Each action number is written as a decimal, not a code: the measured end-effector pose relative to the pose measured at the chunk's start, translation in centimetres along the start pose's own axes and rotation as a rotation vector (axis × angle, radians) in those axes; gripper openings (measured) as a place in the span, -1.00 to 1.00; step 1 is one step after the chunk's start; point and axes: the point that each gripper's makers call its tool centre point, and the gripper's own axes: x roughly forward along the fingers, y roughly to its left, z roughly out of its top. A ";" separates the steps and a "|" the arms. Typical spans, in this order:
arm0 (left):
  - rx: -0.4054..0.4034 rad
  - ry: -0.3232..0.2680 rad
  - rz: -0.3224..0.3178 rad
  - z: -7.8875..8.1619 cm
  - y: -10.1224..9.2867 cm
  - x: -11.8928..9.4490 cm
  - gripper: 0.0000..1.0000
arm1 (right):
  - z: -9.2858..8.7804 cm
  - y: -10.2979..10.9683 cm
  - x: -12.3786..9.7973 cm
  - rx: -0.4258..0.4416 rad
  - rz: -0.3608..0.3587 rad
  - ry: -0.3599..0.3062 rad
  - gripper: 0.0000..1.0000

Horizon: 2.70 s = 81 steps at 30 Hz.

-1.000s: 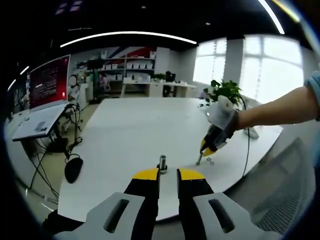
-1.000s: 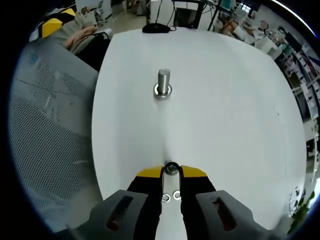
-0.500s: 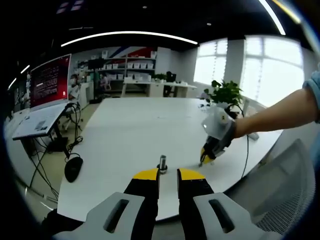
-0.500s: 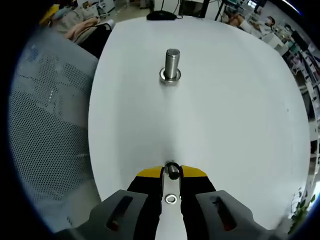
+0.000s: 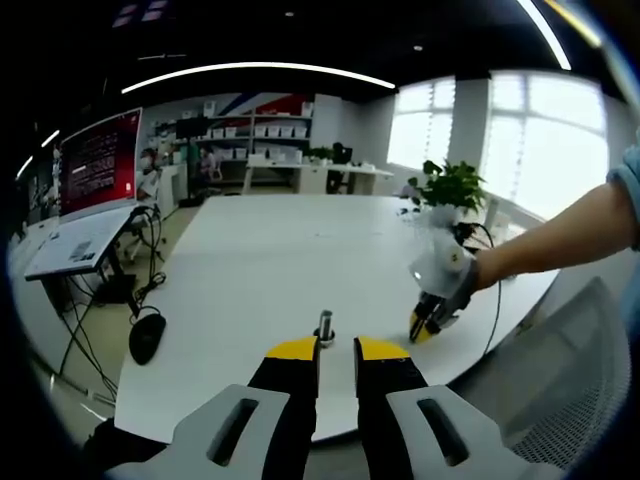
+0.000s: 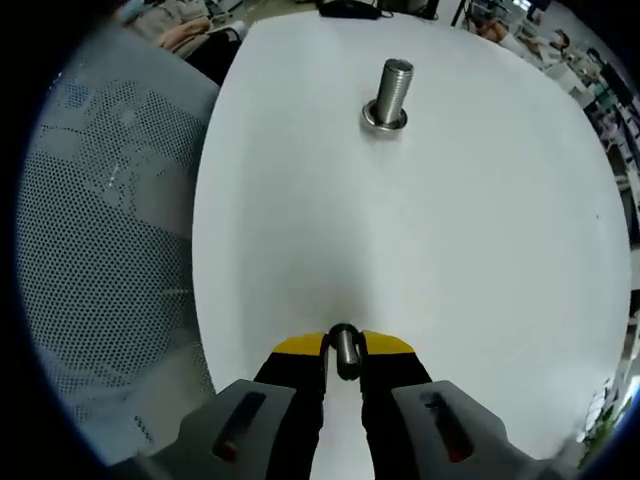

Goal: Place the washer onto the threaded stud by aligning its center hole with the stud, sliding it down to the base, and recovering from edge contact or off-axis alignment until the washer reaches the visible bottom stop.

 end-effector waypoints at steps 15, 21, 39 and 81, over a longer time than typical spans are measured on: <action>0.002 0.004 -0.003 -0.1 0.0 0.0 -0.78 | -1.3 0.1 -0.9 0.006 0.000 -0.021 -0.40; 0.001 0.003 -0.005 -0.1 0.0 0.0 -0.78 | -2.3 -0.4 -1.8 0.069 0.006 -0.059 -0.42; 0.000 0.000 -0.003 0.0 0.0 0.0 -0.78 | -5.6 -2.4 -1.5 0.242 0.017 -0.086 -0.48; 0.006 0.013 0.000 -0.2 0.0 0.1 -0.80 | -5.2 -2.8 -0.3 0.129 -0.012 0.070 -0.53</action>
